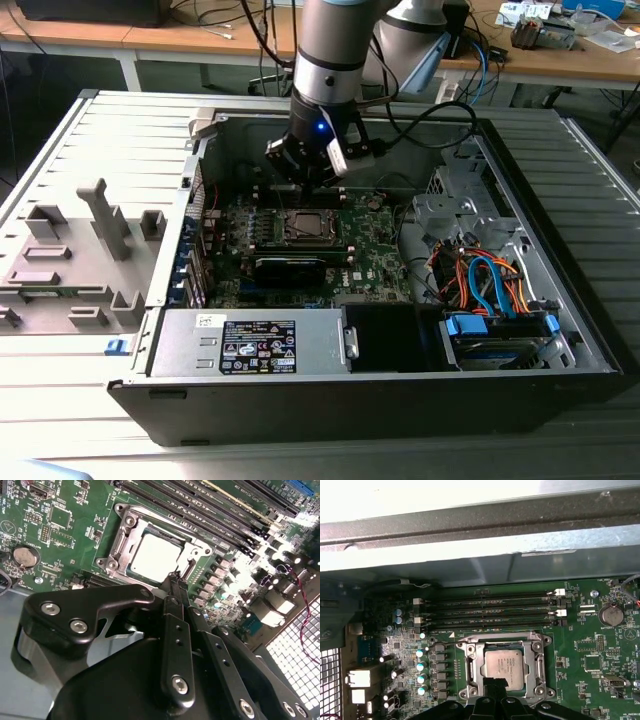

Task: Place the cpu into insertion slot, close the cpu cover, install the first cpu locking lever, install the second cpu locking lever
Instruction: 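Install the first cpu locking lever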

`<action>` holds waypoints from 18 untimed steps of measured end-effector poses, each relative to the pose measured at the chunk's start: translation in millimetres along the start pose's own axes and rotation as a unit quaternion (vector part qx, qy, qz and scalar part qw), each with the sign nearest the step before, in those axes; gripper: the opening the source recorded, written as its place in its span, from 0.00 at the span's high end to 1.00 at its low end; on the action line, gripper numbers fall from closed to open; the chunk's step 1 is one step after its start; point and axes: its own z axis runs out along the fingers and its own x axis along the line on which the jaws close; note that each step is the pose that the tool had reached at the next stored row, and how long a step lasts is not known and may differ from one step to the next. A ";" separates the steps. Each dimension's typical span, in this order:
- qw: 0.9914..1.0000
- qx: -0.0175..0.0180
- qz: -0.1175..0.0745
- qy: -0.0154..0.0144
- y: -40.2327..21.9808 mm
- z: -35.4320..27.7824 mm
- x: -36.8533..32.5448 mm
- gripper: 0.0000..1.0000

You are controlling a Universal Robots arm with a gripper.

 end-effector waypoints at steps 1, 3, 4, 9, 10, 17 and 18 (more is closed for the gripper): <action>1.000 0.000 0.000 0.000 0.0 0.0 0.1 0.89; 1.000 0.000 0.000 0.000 0.0 0.0 0.5 0.89; 1.000 0.000 0.000 0.000 0.0 0.1 0.6 0.89; 1.000 0.000 0.000 0.000 -0.1 0.1 1.4 0.89; 1.000 0.000 0.000 0.000 -0.1 0.1 1.5 0.89; 1.000 0.000 0.000 0.000 -0.2 0.3 3.3 0.89; 1.000 0.000 0.000 0.000 -0.2 0.3 3.8 0.89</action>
